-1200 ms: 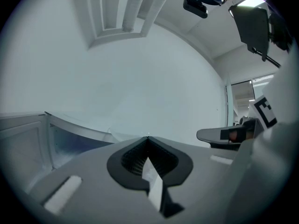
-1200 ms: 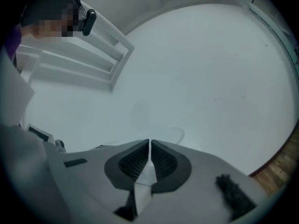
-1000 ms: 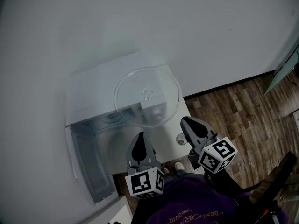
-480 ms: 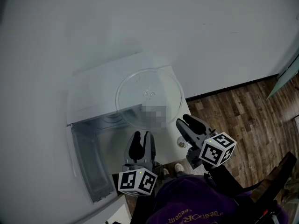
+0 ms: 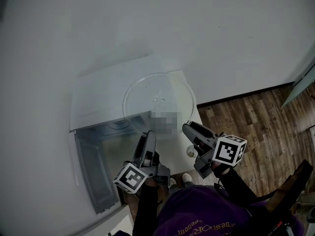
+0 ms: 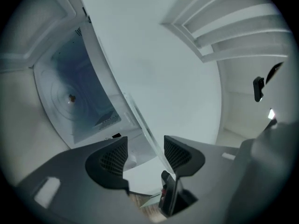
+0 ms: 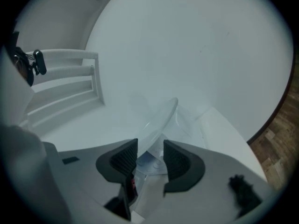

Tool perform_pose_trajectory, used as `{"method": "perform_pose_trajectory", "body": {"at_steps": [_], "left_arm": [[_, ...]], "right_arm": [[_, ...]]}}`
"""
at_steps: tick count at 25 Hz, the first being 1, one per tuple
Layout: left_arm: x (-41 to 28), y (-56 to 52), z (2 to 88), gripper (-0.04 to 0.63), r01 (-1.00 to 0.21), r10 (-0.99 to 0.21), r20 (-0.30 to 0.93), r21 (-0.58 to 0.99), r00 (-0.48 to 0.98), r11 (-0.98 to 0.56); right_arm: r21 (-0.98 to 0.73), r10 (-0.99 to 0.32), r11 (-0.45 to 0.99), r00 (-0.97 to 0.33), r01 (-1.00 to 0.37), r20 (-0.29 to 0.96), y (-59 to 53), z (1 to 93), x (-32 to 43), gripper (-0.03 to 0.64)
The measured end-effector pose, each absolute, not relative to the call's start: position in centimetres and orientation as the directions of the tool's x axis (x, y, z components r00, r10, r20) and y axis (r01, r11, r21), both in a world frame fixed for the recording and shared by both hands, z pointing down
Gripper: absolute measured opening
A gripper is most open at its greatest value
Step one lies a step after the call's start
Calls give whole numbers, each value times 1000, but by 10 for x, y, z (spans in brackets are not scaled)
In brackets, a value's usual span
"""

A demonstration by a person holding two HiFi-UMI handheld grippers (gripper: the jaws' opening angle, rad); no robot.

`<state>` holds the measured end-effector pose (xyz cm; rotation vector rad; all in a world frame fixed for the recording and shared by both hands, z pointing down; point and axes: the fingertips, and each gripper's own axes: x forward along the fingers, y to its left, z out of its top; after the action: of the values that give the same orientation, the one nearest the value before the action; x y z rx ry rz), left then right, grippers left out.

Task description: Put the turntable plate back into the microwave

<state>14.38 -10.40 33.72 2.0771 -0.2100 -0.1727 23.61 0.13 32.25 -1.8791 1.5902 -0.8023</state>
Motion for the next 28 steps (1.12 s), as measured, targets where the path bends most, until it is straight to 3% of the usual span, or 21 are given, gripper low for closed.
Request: {"method": "perform_pose_trajectory", "body": {"at_steps": [3,9,16,28], "left_arm": [[155,-103,329,232,-7,-193,-89,895,977,-446],[164,-103,329,217,4,-159,-80,905,984,-425],[167,-99,320,102,66,-138,-130,916,982,-397],[176,-97,324,63,84,-140,-129,953,982,-291]], "right_arm": [[-770,-992,-126,96,-625,83,-4,322,233,166],[-787,-996,-84,42,-611,73,-16,319,226,164],[-778,-995,-79,1,-623,99,-22,322,221,155],[-825,-996,-81,15,-559,87,-19,318,225,107]]}}
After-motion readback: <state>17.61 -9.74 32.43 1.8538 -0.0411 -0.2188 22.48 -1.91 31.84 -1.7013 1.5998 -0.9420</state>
